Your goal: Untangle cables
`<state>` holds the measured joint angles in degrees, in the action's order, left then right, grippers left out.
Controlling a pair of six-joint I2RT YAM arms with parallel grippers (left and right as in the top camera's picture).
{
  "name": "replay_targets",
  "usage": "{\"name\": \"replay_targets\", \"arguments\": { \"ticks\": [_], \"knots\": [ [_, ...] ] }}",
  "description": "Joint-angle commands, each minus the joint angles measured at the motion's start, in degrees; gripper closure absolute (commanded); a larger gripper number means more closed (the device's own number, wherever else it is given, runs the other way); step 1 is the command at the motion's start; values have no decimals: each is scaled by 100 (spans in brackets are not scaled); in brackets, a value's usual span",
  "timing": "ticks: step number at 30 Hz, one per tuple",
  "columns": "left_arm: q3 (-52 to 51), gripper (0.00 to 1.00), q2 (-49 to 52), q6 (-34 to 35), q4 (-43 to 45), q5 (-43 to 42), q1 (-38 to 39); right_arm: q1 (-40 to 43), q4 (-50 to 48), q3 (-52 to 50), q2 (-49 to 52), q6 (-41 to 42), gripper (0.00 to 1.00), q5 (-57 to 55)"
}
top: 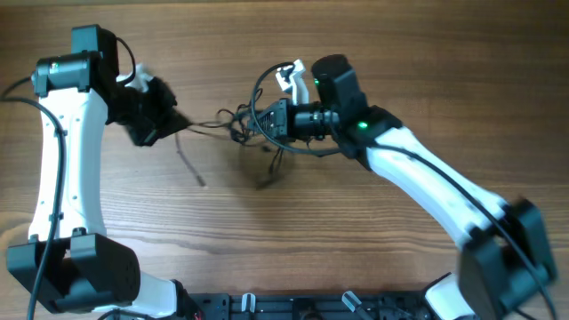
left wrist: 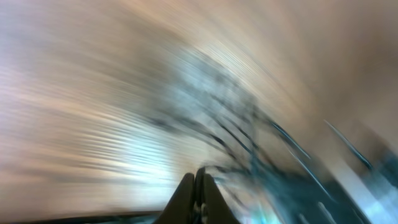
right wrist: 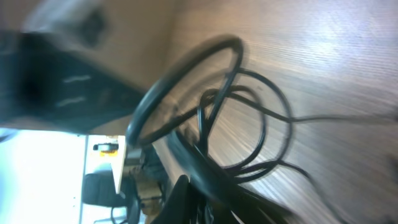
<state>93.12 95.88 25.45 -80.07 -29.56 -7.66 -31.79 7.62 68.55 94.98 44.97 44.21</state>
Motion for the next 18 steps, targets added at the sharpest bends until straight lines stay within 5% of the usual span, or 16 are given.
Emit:
{"name": "replay_targets", "arguments": {
  "ticks": [1,8,10,12,13,16,17,18],
  "knots": [
    [63,96,-48,1912,37,3609,-50,-4,297,50,-1300,-299,95,-739],
    [63,91,-48,938,164,1856,-50,-2,603,50,-2291,-433,95,-1126],
    [63,96,-48,953,170,2444,-85,68,946,50,-2356,-422,95,-1657],
    [63,96,-46,2017,-118,4350,-203,354,1582,50,-2623,-387,96,-2544],
    [63,95,-46,2155,-173,4299,-293,492,1801,50,-2756,-420,96,-2822],
    [63,84,-48,1744,-35,3224,-448,623,1810,50,-2909,-599,96,-2269],
    [63,72,-46,807,186,2061,-446,614,1556,44,-2837,-601,96,-1541],
    [63,45,-46,-57,365,555,-433,614,1217,44,-2734,-599,96,-863]
  ]
}}
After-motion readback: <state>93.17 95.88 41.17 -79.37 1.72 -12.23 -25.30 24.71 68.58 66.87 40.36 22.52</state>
